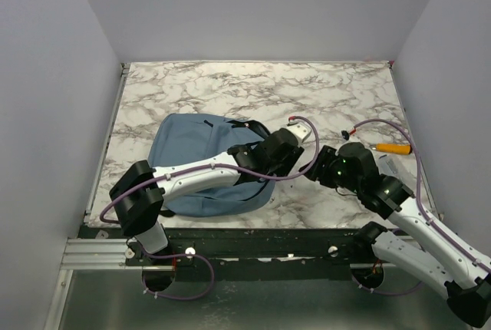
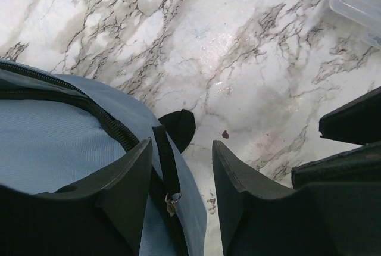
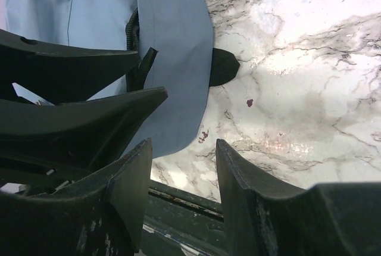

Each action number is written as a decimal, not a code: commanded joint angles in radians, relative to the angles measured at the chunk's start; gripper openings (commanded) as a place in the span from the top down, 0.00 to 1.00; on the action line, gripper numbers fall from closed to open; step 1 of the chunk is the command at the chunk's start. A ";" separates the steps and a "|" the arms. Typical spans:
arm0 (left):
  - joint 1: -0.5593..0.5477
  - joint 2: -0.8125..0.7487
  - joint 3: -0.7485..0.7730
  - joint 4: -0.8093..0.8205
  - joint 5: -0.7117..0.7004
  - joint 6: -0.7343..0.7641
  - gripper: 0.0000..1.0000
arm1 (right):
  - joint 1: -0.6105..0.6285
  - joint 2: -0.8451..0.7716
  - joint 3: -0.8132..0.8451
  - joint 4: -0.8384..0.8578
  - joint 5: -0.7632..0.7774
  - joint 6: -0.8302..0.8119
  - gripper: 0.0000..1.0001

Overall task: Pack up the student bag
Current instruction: Zip the student bag at the center of the board.

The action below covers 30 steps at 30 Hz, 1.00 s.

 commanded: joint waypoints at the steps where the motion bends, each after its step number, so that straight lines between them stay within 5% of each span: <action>1: -0.025 0.038 0.039 -0.037 -0.123 0.024 0.55 | 0.003 -0.018 -0.017 -0.016 0.003 0.002 0.49; 16: -0.048 0.080 0.029 -0.043 -0.196 0.042 0.70 | 0.002 -0.021 -0.025 0.000 -0.016 0.003 0.49; 22: -0.051 0.042 0.015 -0.028 -0.187 0.035 1.00 | 0.003 -0.003 -0.026 -0.018 -0.009 -0.022 0.49; 30: -0.031 -0.071 -0.005 0.060 -0.041 -0.112 1.00 | 0.013 0.070 -0.105 0.170 -0.229 -0.048 0.41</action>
